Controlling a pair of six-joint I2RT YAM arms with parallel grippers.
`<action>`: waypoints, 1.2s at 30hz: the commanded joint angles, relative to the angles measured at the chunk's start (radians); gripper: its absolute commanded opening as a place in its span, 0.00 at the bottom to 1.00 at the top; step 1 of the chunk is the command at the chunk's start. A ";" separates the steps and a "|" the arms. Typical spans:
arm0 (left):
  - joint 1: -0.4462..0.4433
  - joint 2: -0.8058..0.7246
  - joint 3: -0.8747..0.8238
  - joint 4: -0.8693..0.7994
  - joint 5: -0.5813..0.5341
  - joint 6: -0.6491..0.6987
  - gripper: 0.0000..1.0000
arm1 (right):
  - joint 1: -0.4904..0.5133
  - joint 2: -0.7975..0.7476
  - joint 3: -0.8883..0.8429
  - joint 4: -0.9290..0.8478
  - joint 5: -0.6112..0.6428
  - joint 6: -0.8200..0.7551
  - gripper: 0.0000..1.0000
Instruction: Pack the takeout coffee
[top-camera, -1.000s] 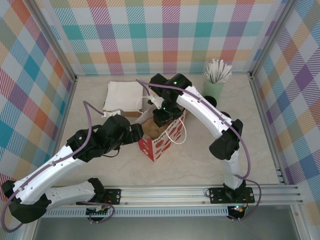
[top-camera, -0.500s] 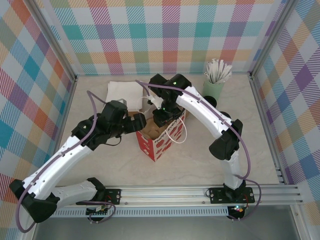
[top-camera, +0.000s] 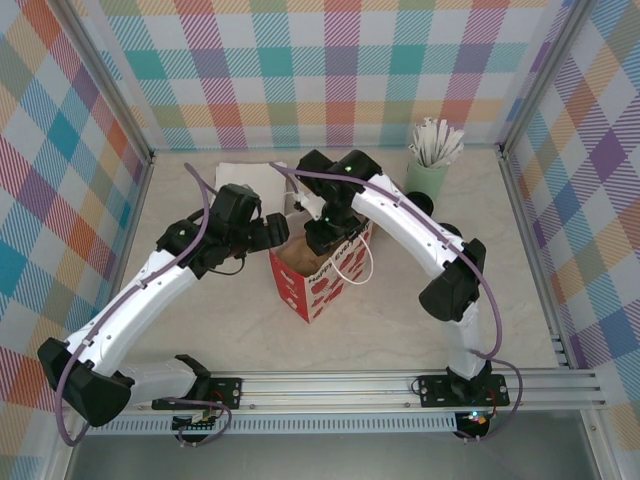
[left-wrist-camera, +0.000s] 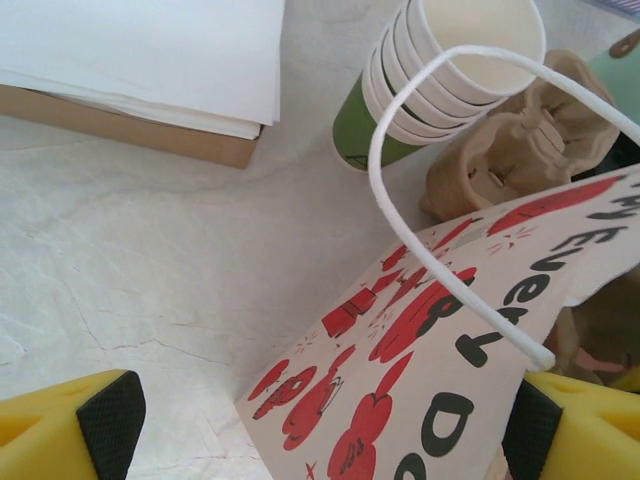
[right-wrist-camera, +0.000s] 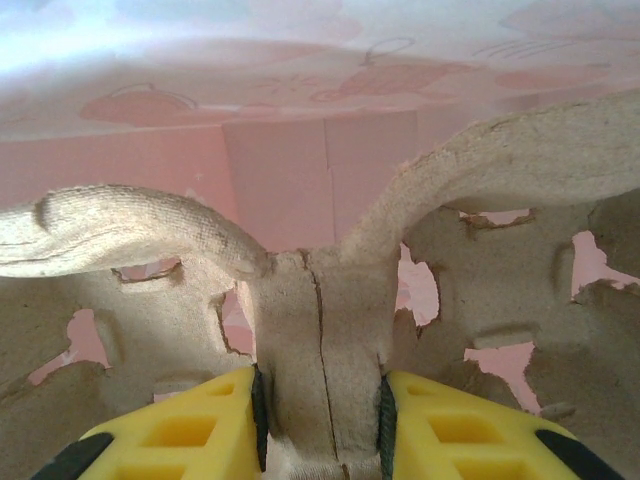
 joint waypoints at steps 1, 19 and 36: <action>0.020 0.013 0.031 -0.006 -0.013 0.020 0.91 | 0.015 -0.044 -0.031 -0.014 0.001 -0.009 0.33; 0.028 0.056 0.045 0.015 0.021 0.026 0.91 | 0.028 -0.113 -0.107 0.068 -0.015 -0.002 0.33; 0.028 0.032 0.043 0.021 0.037 0.019 0.92 | 0.029 -0.050 -0.143 0.027 -0.007 -0.008 0.33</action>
